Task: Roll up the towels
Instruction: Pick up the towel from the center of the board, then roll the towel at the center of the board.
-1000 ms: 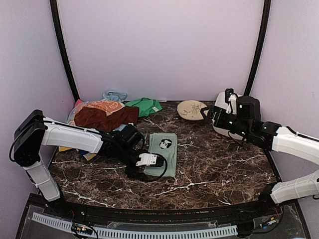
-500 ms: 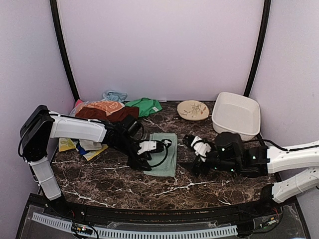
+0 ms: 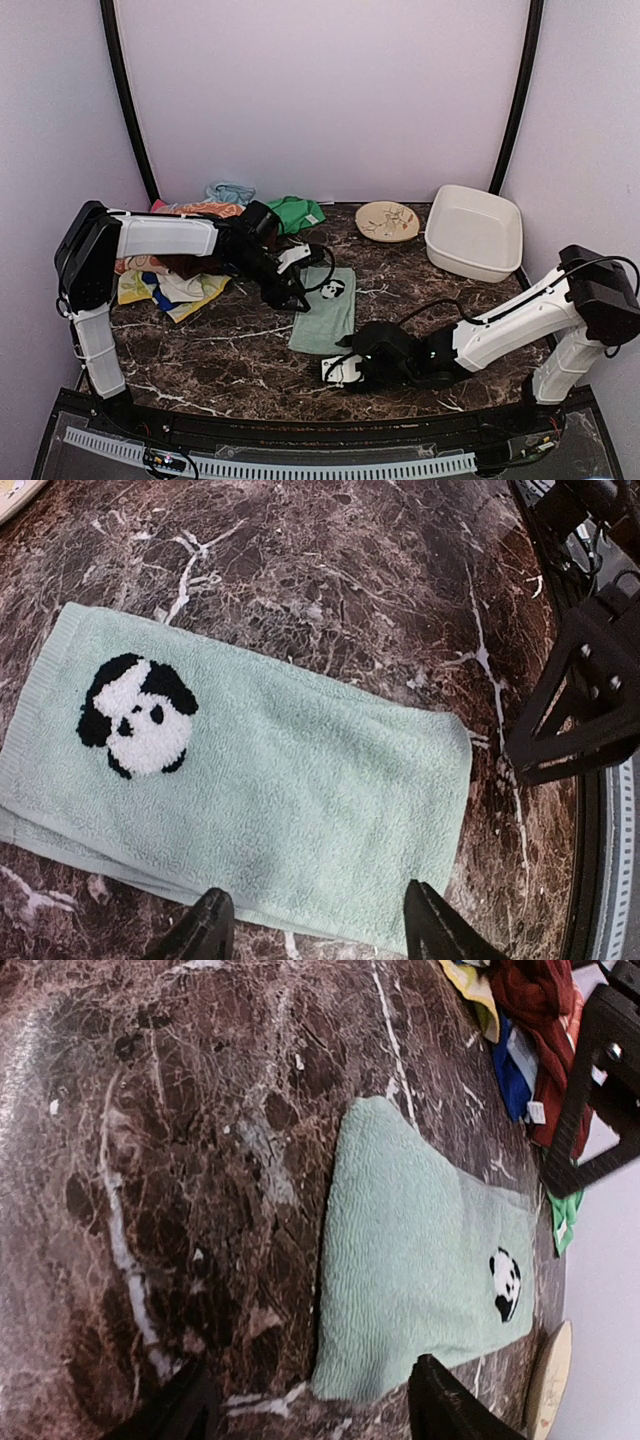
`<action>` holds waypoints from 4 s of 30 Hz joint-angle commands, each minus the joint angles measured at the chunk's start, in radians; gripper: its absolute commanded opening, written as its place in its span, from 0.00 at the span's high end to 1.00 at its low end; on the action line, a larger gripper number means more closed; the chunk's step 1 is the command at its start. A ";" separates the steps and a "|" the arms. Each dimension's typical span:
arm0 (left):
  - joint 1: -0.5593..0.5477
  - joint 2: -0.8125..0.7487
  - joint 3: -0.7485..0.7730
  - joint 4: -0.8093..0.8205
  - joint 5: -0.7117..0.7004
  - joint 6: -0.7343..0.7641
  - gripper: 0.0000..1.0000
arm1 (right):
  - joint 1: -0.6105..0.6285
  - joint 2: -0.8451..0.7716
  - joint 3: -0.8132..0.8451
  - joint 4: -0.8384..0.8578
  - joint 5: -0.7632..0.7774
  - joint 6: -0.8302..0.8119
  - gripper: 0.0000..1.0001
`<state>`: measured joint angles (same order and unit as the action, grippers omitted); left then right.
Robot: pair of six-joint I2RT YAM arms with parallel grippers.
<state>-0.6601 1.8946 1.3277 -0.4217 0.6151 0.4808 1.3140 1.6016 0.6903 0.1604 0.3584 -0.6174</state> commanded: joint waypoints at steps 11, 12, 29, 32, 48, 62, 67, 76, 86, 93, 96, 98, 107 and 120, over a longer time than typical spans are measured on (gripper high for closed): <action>0.082 -0.042 -0.065 -0.068 0.069 0.012 0.37 | -0.118 0.183 0.119 0.099 -0.105 -0.013 0.52; 0.092 -0.052 -0.074 -0.067 0.069 0.017 0.37 | -0.123 0.186 0.124 0.084 -0.116 -0.001 0.55; 0.127 -0.336 -0.380 0.011 0.023 0.156 0.37 | -0.245 0.148 0.282 -0.202 -0.457 0.313 1.00; 0.064 -0.399 -0.431 0.035 -0.017 0.188 0.37 | -0.287 0.171 0.334 -0.286 -0.610 0.389 1.00; -0.199 -0.273 -0.349 0.170 -0.219 0.230 0.39 | -0.395 0.326 0.454 -0.417 -1.009 0.584 1.00; -0.223 -0.162 -0.314 0.152 -0.193 0.242 0.57 | -0.447 0.380 0.434 -0.342 -1.149 0.756 1.00; -0.223 -0.124 -0.303 0.156 -0.212 0.225 0.83 | -0.447 0.369 0.411 -0.303 -1.126 0.770 1.00; -0.176 -0.074 -0.246 0.050 -0.094 0.147 1.00 | -0.453 0.234 0.294 -0.091 -0.955 0.838 0.74; -0.101 0.036 -0.126 -0.122 0.052 0.137 1.00 | -0.453 -0.093 0.085 0.012 -0.626 0.767 0.50; -0.092 0.078 -0.059 -0.256 0.113 0.165 1.00 | -0.437 -0.458 -0.149 0.254 -0.222 0.789 0.00; -0.094 0.078 -0.041 -0.321 0.157 0.188 1.00 | -0.446 -0.552 -0.246 0.368 -0.176 0.895 0.00; -0.093 0.083 -0.037 -0.348 0.168 0.193 1.00 | -0.446 -0.553 -0.242 0.354 -0.321 0.783 0.06; -0.082 0.175 0.050 -0.391 0.149 0.132 1.00 | -0.035 -0.419 -0.206 0.165 -0.049 0.240 0.17; -0.040 0.292 0.107 -0.436 0.148 0.072 1.00 | 0.098 0.073 -0.055 0.408 0.011 -0.186 0.39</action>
<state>-0.7086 2.1666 1.4399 -0.8352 0.8192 0.5636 1.4158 1.5856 0.5632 0.4286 0.3565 -0.6437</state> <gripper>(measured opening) 0.032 0.631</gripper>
